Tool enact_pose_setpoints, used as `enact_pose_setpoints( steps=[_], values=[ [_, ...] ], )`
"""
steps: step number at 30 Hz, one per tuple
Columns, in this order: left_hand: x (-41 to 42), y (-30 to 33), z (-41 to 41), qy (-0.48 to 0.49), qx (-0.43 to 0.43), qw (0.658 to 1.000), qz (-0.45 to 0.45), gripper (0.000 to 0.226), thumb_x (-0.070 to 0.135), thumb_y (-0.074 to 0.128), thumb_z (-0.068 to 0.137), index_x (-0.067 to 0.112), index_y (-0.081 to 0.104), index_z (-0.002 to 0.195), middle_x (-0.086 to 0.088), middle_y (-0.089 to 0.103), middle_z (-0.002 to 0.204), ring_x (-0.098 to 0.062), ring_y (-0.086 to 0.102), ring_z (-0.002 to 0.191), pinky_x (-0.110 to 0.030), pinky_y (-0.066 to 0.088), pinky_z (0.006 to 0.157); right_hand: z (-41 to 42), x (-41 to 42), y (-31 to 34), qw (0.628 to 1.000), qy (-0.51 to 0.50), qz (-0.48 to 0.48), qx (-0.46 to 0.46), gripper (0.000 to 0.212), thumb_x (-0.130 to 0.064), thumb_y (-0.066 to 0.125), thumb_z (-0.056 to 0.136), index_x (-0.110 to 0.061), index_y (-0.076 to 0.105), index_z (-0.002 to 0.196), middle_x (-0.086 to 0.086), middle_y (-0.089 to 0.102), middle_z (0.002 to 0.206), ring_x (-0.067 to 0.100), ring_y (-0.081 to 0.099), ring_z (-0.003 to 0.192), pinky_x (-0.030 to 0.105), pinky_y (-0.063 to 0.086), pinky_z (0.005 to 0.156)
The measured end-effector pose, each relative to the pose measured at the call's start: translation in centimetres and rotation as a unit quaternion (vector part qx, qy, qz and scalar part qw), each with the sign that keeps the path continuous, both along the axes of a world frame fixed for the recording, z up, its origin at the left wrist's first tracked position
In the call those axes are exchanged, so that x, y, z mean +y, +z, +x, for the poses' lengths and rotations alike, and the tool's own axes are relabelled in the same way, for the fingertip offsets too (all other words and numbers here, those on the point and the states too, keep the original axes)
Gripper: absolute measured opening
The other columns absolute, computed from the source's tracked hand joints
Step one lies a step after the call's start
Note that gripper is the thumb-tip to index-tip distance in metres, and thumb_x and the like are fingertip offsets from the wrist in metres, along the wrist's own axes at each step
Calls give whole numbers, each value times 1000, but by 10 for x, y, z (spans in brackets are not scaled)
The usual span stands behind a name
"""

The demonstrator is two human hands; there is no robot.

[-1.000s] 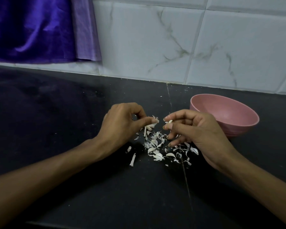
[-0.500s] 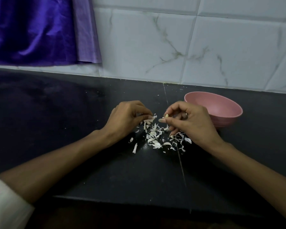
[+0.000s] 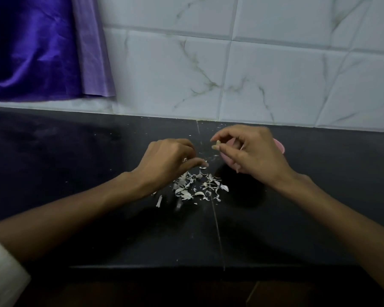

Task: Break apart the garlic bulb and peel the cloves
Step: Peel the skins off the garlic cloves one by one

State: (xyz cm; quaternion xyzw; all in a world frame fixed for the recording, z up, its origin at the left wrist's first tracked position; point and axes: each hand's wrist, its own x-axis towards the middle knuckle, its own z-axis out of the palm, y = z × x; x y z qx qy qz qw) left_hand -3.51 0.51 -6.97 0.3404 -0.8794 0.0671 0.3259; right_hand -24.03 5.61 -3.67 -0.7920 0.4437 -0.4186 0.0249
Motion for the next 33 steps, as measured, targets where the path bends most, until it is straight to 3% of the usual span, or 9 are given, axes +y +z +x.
enact_pose_setpoints(
  steps=[4, 7, 11, 14, 18, 23, 25, 29, 33],
  values=[
    [-4, 22, -24, -31, -8, 999, 0, 27, 33, 54, 97, 23, 72, 115, 8, 67, 122, -20, 67, 101, -41, 55, 73, -24, 0, 17, 996, -75, 14, -40, 9, -17, 79, 82, -11, 75, 88, -28, 62, 57, 3, 61, 44, 17, 48, 43],
    [-9, 29, -43, -37, -45, 998, 28, 40, 18, 55, 98, 23, 56, 137, 5, 50, 145, -18, 52, 127, -40, 50, 92, -40, -6, 23, 989, -132, 50, -37, 14, -13, 73, 87, -8, 75, 100, -23, 59, 49, 1, 55, 36, 18, 45, 38],
    [-13, 30, -50, -78, -56, 993, 74, 50, 12, 58, 96, 14, 46, 144, -8, 40, 152, -23, 38, 139, -31, 30, 111, -52, -4, 22, 982, -161, 83, -48, 19, -8, 66, 92, -6, 73, 109, -20, 59, 49, 4, 56, 35, 15, 45, 41],
    [-14, 26, -38, -78, -55, 992, 79, 51, 14, 60, 95, 16, 46, 144, -7, 40, 152, -21, 38, 139, -24, 27, 110, -53, 1, 22, 983, -155, 80, -60, 17, -5, 64, 93, -6, 74, 106, -20, 62, 52, 6, 57, 37, 19, 49, 42],
    [-17, 18, -9, -78, -57, 992, 81, 41, 16, 62, 95, 16, 56, 135, -8, 48, 145, -22, 45, 133, -28, 33, 106, -45, 6, 20, 986, -124, 89, -63, 15, -4, 64, 93, -8, 75, 103, -27, 63, 55, 4, 59, 40, 20, 50, 43],
    [-21, 2, 28, -70, -42, 995, 55, 26, 10, 63, 93, 11, 67, 119, -7, 62, 126, -23, 59, 115, -26, 41, 93, -16, 4, 14, 990, -73, 106, -65, 15, -5, 66, 91, -15, 75, 97, -15, 69, 59, 6, 60, 41, 17, 50, 47],
    [-24, -5, 37, -64, -28, 996, 51, 22, 5, 62, 92, 9, 70, 112, -7, 66, 118, -23, 61, 108, -27, 44, 90, -1, 1, 9, 990, -47, 127, -49, 14, -6, 67, 91, -17, 75, 94, -6, 70, 60, 7, 63, 44, 19, 51, 46],
    [-31, -19, 48, -50, -4, 997, 58, 22, -1, 61, 88, 9, 73, 104, -5, 69, 108, -21, 61, 100, -32, 49, 85, 25, -15, -4, 984, 5, 175, 24, 12, -7, 68, 89, -14, 76, 96, -8, 68, 65, 10, 70, 61, 25, 56, 53],
    [-37, -22, 55, -32, 6, 997, 63, 24, -1, 57, 86, 9, 74, 101, -5, 69, 103, -22, 60, 96, -28, 46, 83, 41, -32, -13, 978, 12, 185, 94, 14, -10, 71, 87, -17, 77, 97, -12, 70, 72, -9, 61, 57, 9, 44, 59]
  ],
)
